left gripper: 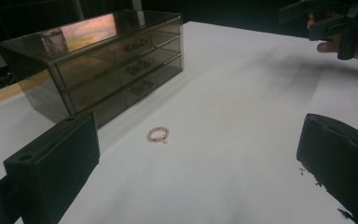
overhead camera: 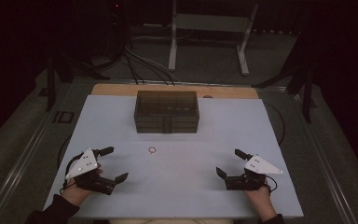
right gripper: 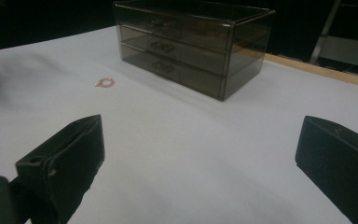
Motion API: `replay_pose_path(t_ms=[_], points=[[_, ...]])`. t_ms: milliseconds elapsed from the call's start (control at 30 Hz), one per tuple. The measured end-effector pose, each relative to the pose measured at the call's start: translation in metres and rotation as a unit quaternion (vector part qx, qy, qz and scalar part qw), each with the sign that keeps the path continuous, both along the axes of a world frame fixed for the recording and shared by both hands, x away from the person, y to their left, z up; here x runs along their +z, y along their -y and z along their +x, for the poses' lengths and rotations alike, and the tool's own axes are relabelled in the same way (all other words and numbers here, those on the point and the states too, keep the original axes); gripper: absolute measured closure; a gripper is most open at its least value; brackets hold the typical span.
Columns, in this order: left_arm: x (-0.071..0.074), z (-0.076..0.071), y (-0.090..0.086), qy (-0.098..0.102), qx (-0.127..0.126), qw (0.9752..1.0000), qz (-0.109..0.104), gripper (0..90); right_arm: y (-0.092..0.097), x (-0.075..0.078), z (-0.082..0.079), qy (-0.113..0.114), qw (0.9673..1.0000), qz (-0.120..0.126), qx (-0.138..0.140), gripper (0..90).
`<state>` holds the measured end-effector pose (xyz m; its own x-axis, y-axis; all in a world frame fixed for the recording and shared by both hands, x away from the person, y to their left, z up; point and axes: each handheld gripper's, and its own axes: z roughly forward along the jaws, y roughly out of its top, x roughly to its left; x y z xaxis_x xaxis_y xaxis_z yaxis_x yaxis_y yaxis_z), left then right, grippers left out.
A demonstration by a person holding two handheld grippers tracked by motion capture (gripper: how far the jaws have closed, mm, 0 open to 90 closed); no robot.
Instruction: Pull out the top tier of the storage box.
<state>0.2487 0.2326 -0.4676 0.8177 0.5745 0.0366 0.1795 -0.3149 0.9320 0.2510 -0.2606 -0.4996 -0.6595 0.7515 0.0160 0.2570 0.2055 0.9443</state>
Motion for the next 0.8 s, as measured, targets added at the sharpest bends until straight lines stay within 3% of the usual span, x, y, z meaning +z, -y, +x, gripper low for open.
replay_pose_path(t_ms=[800], points=[[0.023, 0.020, 0.016, 0.018, -0.025, 0.9985, 0.045, 0.0, 0.001, 0.001, -0.001, 0.003, 1.0000, 0.005, -0.003, 1.5]])
